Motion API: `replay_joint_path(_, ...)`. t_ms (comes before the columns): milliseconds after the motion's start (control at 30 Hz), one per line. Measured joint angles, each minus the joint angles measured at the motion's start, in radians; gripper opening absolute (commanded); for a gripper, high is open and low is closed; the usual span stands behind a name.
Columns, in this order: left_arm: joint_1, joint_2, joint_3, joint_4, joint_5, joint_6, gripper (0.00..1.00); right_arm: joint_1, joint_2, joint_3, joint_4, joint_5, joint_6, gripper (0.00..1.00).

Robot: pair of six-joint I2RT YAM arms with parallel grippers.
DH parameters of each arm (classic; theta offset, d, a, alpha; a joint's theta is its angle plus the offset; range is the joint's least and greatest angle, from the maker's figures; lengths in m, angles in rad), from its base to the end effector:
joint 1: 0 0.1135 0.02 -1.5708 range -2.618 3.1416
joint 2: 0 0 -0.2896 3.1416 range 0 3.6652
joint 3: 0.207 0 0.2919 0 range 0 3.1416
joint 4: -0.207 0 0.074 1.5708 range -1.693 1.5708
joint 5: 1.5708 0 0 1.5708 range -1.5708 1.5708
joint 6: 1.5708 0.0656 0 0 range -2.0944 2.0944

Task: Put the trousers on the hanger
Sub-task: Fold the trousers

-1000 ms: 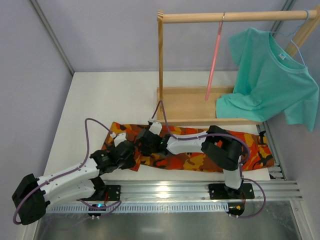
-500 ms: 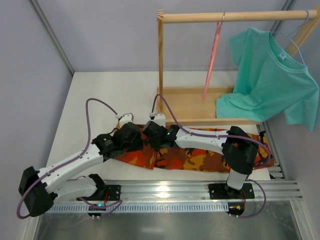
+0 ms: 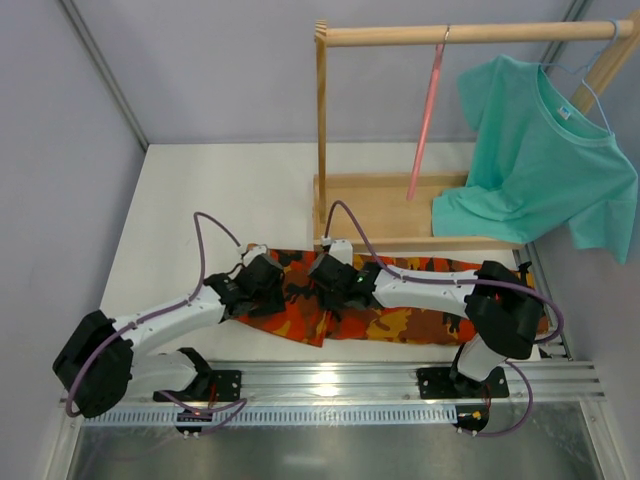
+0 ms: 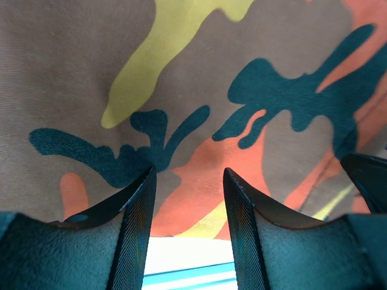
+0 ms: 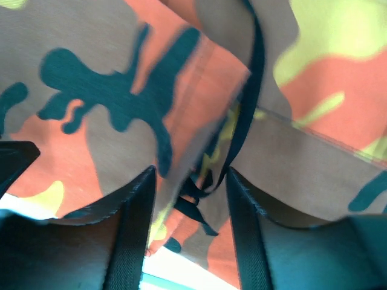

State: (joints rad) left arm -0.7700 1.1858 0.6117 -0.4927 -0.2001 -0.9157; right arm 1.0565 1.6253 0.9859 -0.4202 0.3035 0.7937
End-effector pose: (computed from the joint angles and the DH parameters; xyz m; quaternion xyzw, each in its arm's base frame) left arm 0.1889 -0.1650 0.1560 -0.0950 0.9592 -0.1209 0.2373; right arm 0.1979 0.3104 0.1612 -0.0874 0.9532 0.1116 0.2672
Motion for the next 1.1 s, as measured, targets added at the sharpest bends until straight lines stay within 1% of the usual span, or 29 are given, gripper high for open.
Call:
replay_joint_path(100, 0.0, 0.021, -0.017, 0.02, 0.012, -0.005, 0.49, 0.0, -0.036, -0.079, 0.046, -0.008, 0.047, 0.59)
replay_joint_path(200, 0.0, 0.035, -0.026, 0.04, 0.019, -0.012, 0.49, 0.0, -0.055, -0.14, 0.084, -0.014, 0.087, 0.6)
replay_joint_path(433, 0.0, 0.043, -0.037, 0.065, 0.027, -0.021, 0.49, 0.005, -0.101, -0.228, 0.216, -0.026, 0.164, 0.62)
replay_joint_path(567, 0.0, 0.047, -0.042, 0.077, 0.027, -0.024, 0.49, 0.014, -0.105, -0.251, 0.277, -0.038, 0.19, 0.63)
replay_joint_path(733, 0.001, 0.048, -0.042, 0.08, 0.028, -0.024, 0.49, 0.021, -0.092, -0.251, 0.323, -0.037, 0.218, 0.62)
replay_joint_path(767, 0.001, 0.049, -0.042, 0.081, 0.028, -0.025, 0.49, 0.023, -0.084, -0.25, 0.323, -0.035, 0.222, 0.6)
replay_joint_path(833, 0.001, 0.049, -0.042, 0.082, 0.028, -0.025, 0.49, 0.029, -0.067, -0.237, 0.318, -0.026, 0.226, 0.45)
replay_joint_path(900, 0.001, 0.049, -0.042, 0.081, 0.028, -0.026, 0.5, 0.031, -0.047, -0.214, 0.303, -0.024, 0.224, 0.24)
replay_joint_path(933, 0.001, 0.048, -0.039, 0.079, 0.028, -0.025, 0.51, 0.033, -0.036, -0.202, 0.287, -0.021, 0.224, 0.07)
replay_joint_path(967, 0.001, 0.048, -0.032, 0.068, 0.028, -0.023, 0.52, 0.034, -0.031, -0.19, 0.264, -0.017, 0.222, 0.04)
replay_joint_path(1100, 0.003, 0.044, 0.076, -0.017, 0.007, 0.009, 0.56, 0.037, -0.047, -0.125, 0.14, 0.017, 0.189, 0.04)
